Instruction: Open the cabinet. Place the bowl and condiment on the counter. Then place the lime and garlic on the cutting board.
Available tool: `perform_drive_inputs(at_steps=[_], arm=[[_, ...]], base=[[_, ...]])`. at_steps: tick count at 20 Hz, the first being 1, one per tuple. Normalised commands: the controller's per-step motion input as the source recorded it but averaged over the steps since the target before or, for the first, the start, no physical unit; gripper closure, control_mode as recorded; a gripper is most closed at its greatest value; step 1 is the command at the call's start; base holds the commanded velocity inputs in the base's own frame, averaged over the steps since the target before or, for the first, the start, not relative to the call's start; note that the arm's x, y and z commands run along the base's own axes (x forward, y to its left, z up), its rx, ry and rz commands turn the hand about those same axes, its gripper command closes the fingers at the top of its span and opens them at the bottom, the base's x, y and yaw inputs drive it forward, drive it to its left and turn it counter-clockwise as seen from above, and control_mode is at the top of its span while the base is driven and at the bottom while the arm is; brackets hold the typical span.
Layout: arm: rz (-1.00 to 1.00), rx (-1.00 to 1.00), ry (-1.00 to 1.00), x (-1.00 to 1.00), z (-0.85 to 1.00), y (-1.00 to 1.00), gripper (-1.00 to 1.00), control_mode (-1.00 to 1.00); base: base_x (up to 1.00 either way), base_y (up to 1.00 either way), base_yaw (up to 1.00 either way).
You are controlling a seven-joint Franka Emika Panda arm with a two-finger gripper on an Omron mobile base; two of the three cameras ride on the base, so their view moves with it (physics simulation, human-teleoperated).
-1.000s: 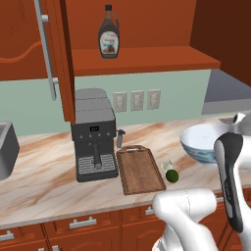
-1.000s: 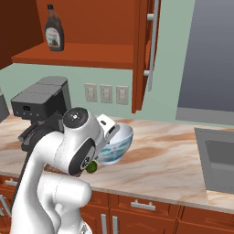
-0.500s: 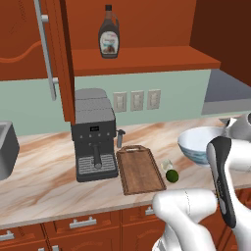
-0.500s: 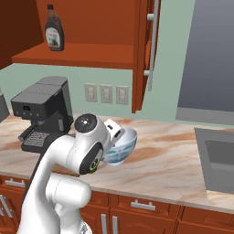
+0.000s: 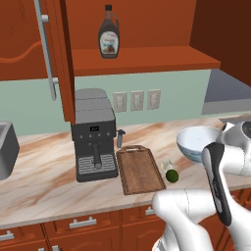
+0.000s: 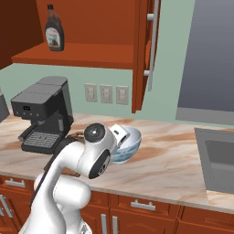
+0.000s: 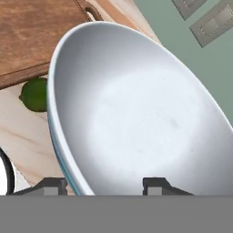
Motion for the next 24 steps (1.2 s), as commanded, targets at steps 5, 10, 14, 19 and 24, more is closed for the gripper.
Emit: perform_drive_inputs(at_steps=[5, 10, 14, 19, 24], arm=[[-0.03, 0.05, -0.04, 0.34, -0.27, -0.06, 1.00, -1.00], [-0.03, 0.06, -0.02, 0.35, -0.30, -0.05, 1.00, -1.00], [-0.03, 0.05, -0.01, 0.35, -0.35, -0.05, 1.00, -1.00], [-0.03, 0.02, -0.03, 0.41, -0.33, -0.01, 1.00, -1.00], [-0.02, 0.00, -0.05, 0.43, -0.30, 0.00, 1.00, -1.00]], base=[[0.00, 0.00, 0.00], [0.00, 0.00, 0.00], [0.00, 0.00, 0.00], [0.00, 0.00, 0.00], [0.00, 0.00, 0.00]])
